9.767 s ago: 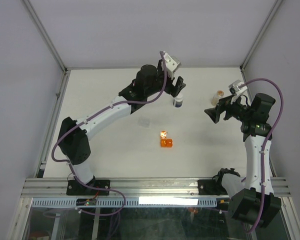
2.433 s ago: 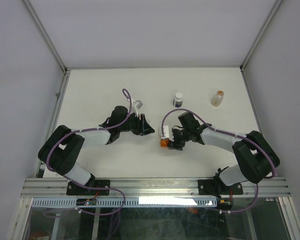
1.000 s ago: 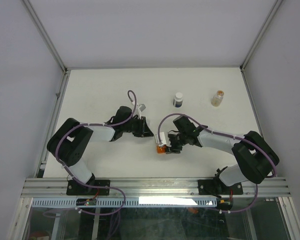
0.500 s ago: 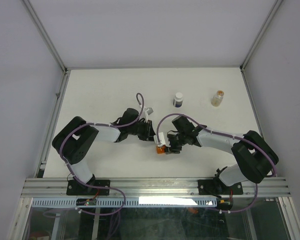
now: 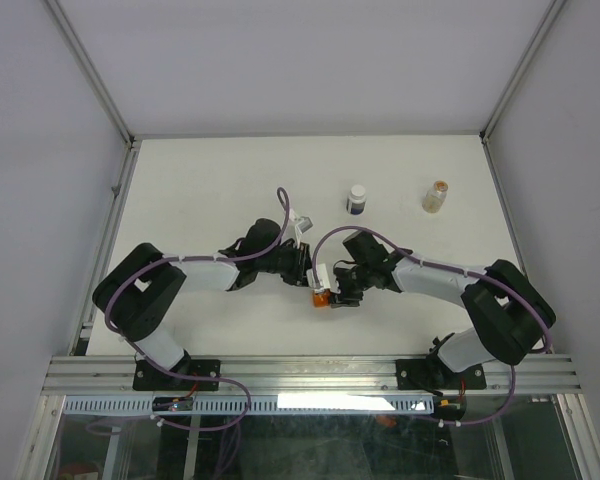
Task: Sort the pills into containers
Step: Close the pill container at the center of the board.
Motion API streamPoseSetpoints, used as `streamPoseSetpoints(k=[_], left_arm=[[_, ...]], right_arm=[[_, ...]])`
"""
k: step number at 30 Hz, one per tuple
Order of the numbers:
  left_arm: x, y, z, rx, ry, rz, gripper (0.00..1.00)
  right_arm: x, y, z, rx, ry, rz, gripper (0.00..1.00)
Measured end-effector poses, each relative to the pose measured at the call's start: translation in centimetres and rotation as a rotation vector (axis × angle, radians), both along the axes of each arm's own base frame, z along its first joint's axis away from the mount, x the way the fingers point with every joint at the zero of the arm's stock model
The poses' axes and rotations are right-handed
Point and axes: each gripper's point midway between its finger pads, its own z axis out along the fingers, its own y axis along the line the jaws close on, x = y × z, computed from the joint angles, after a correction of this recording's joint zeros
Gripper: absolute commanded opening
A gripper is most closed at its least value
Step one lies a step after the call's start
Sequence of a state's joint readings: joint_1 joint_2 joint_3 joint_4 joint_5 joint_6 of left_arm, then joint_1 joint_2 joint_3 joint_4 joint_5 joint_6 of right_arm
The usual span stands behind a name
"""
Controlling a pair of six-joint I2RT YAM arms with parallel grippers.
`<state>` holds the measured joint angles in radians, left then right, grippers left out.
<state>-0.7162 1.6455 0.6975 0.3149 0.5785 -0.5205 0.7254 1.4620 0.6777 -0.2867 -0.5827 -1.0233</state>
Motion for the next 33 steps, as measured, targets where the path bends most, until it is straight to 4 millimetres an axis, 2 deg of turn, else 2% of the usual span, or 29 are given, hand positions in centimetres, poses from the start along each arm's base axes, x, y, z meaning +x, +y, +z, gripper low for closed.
streamPoseSetpoints(k=[10, 22, 33], left_arm=[[-2.4, 0.5, -1.7, 0.033, 0.052, -0.024, 0.17], [-3.0, 0.6, -2.2, 0.065, 0.078, -0.028, 0.16], [-2.7, 0.6, -2.2, 0.086, 0.084, -0.013, 0.18]], right_arm=[[0.1, 0.1, 0.0, -0.002, 0.002, 0.0, 0.26], [0.1, 0.1, 0.0, -0.003, 0.003, -0.001, 0.26], [0.1, 0.1, 0.0, -0.003, 0.004, -0.003, 0.3]])
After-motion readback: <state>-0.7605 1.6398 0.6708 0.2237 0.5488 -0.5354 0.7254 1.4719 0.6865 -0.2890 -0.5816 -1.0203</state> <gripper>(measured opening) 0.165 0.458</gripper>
